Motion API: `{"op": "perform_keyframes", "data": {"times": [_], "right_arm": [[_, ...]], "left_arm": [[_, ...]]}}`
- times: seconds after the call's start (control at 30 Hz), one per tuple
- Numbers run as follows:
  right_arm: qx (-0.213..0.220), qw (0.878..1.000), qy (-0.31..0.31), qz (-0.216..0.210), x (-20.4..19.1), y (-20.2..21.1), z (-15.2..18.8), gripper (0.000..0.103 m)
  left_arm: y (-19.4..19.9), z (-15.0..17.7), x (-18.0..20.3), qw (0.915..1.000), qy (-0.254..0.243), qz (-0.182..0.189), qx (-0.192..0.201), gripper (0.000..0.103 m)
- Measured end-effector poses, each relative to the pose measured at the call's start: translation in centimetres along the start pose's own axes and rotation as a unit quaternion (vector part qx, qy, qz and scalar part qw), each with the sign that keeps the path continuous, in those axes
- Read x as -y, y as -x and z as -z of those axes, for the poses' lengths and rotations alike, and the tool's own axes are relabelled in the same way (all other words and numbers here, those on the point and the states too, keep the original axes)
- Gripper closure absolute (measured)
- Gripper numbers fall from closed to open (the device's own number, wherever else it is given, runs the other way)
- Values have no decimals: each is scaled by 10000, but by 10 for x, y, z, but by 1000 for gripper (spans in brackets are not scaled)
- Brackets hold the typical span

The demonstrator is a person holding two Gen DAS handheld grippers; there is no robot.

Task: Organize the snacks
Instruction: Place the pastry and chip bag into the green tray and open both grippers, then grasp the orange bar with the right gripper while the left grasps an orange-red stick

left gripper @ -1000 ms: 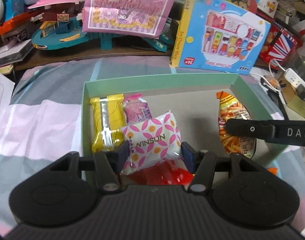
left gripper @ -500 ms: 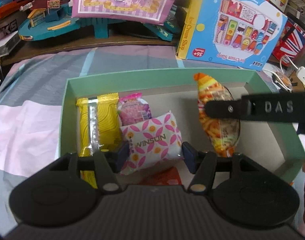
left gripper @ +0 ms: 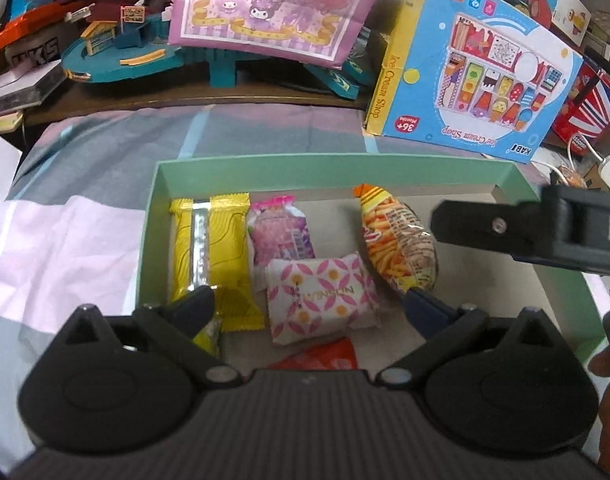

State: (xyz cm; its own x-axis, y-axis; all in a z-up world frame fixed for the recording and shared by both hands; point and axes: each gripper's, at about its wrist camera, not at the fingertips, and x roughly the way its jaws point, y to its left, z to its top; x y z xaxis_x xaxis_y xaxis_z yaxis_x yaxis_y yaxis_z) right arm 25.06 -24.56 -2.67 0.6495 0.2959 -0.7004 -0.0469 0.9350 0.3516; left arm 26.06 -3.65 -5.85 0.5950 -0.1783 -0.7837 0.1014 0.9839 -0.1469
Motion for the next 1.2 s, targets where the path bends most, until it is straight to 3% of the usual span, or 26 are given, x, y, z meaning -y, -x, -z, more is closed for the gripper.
{"op": "perform_keyframes", "data": {"times": [0.47,0.8,1.07,1.2], "right_arm": [[217,9996,-38,193,21,98,36,0],[199,9984,-359,387,53,155,91,0],[174,9967,-665,431,79,173,123,0],[142,9960,-762,455,85,172,135,0]], "left_arm": [[69,47,37,9989,-350,311,19,0],[91,107,74,9941,-856,561,-362,0],[90,143,98,9879,-1169,762,-677,0],[85,155,107,9845,-1339,776,-822,12]]}}
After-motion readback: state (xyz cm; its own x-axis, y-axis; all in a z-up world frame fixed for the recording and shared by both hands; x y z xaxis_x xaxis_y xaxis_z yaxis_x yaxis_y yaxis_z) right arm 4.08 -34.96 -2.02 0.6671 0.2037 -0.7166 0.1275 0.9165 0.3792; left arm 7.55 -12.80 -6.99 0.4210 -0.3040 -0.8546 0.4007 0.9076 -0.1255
